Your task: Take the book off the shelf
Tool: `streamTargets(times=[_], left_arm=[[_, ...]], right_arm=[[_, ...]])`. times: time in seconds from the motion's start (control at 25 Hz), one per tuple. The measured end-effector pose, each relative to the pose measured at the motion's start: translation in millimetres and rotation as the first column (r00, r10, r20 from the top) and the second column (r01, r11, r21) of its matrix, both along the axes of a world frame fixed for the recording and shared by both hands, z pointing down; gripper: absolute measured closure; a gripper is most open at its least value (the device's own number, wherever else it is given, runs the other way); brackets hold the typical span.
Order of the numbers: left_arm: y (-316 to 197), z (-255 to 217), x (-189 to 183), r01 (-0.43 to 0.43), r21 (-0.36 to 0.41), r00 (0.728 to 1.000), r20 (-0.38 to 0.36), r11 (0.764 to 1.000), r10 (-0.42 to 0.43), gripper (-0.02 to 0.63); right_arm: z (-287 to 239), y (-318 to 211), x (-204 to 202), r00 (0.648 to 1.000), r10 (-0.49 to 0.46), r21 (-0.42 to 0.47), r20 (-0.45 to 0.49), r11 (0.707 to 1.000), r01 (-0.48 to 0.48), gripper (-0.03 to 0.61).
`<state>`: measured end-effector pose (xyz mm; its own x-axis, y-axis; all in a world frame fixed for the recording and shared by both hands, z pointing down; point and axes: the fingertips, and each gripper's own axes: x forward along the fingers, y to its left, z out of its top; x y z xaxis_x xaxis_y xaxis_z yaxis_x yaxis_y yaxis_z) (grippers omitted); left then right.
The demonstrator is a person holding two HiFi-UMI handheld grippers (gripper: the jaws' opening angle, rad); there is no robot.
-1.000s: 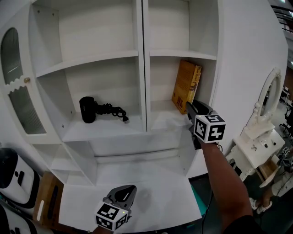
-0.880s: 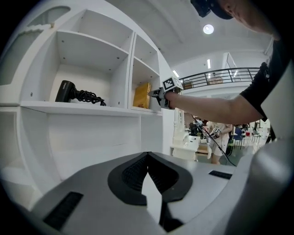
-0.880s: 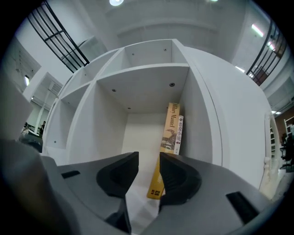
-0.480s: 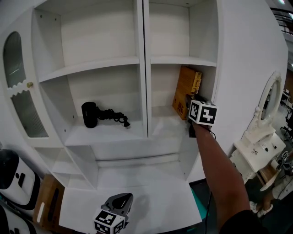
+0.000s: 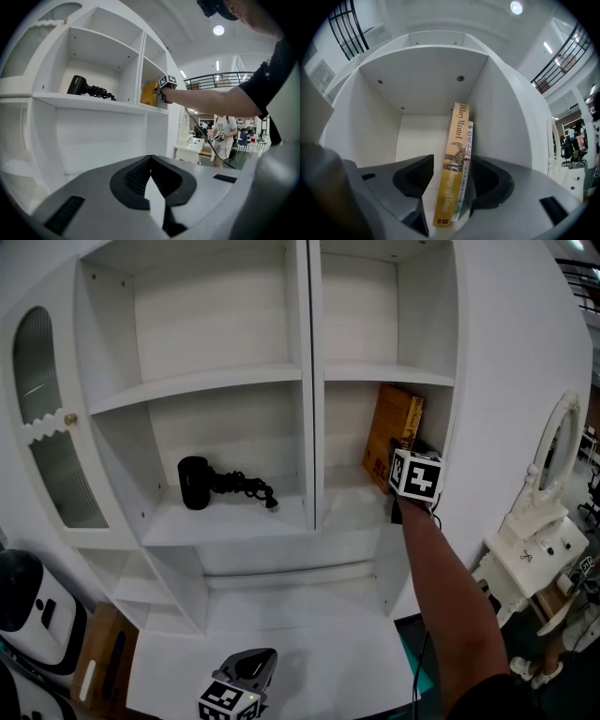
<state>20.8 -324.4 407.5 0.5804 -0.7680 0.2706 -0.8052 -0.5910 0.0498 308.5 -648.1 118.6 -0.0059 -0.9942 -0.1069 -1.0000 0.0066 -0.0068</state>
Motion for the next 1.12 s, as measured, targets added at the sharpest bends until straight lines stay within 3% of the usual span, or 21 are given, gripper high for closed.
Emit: streamTargets(times=[0.44,0.8,0.92,1.12], left_arm=[[4.5,6.0,-3.1,-0.017,-0.023,1.000,-0.011,1.000,0.016,0.606],[9.5,6.2,-14.0,0.014,-0.024,1.000,-0.024,1.000,-0.015,0.606],[10.8,7.2,-20.7,0.033,-0.026,0.999,-0.031,0.999,-0.033,0.606],[13.6,7.7,-25.5,0.041,-0.027,0.998,-0.040,0.999,-0.042,0.606]], right_arm=[[-3.0,-0.6,-21.4,0.998,-0.052,0.008,-0.036,0.999,0.052,0.345],[1.2,-19.0,-33.5,0.995,-0.076,-0.051,-0.058,0.996,0.073,0.347],[0.5,-18.0,-33.4,0.996,-0.077,-0.063,-0.041,0.995,0.075,0.413],[-5.9,-13.3,-32.4,0.996,-0.090,-0.039,-0.020,0.995,0.090,0.419]])
